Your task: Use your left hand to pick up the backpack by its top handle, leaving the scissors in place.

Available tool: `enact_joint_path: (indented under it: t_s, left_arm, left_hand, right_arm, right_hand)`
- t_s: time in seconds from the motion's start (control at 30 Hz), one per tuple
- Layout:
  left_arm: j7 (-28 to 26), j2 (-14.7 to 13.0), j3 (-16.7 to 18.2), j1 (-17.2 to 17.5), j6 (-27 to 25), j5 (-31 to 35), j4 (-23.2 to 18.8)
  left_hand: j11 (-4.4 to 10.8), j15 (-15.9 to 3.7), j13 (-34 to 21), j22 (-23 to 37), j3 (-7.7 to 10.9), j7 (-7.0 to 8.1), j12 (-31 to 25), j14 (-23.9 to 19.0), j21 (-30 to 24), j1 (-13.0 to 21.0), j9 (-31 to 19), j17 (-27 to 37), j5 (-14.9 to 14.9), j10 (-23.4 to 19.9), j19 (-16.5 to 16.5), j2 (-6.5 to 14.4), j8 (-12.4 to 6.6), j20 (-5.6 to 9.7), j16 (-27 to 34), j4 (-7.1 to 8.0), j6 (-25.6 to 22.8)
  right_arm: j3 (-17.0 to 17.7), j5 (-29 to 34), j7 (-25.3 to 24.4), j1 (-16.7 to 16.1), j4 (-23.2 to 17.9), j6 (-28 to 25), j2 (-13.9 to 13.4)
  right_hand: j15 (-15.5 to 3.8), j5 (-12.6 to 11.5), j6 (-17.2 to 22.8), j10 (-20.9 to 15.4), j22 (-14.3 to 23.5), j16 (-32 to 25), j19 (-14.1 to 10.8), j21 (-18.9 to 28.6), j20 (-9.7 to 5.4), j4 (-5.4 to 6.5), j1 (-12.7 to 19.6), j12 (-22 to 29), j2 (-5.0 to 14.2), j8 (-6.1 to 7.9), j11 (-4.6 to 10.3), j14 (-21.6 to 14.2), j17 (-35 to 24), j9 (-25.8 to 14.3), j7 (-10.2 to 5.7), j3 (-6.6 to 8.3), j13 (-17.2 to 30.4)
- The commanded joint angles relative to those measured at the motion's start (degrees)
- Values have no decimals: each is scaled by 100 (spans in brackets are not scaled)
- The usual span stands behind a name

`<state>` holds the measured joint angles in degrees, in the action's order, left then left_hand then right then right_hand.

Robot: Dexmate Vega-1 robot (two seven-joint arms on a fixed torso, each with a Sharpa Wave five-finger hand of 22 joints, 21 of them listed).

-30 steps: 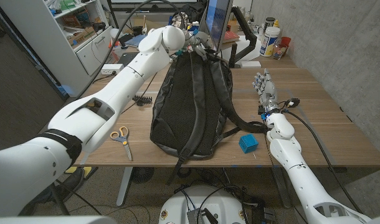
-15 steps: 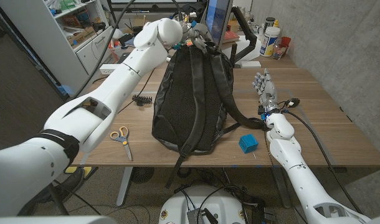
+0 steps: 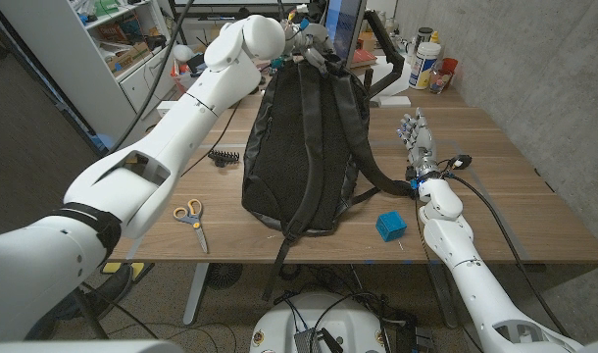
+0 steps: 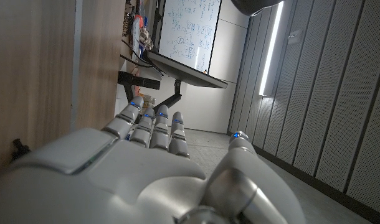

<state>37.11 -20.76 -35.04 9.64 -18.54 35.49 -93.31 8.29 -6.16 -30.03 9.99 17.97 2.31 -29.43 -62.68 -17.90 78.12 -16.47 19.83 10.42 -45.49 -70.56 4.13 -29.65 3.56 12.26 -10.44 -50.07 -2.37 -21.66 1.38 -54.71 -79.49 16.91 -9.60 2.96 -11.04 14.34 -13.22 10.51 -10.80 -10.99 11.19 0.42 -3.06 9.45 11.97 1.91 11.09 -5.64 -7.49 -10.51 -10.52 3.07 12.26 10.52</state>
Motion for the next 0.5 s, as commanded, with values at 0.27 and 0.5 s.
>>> enact_joint_path:
  t_s: [0.27, 0.5]
  left_arm:
    - [50, -50, 123, -91, -162, -40, -371]
    - [38, -25, 190, -130, -215, -71, -492]
  left_hand:
    - [0, -541, -396, 27, 386, -107, 25, -539, 32, -77, 34, 38, 14, -26, 30, 187, 26, -1, -32, 330, -120]
    - [5, -545, -402, 28, 415, -111, 34, -531, 45, -80, 59, 46, 18, -44, 40, 187, 42, -11, -41, 321, -140]
  right_arm:
    - [-8, 3, 13, 14, 10, 9, 5]
    - [13, -17, 14, 3, -6, 30, 8]
  right_hand:
    - [10, -41, 62, -68, 13, -19, -5, 21, -17, 9, -11, 52, 6, 28, -11, -59, -21, -23, 14, -17, 14]
    - [9, -42, 62, -73, 12, -21, -7, 23, -18, 9, -11, 53, 8, 26, -9, -67, -22, -24, 12, -20, 14]
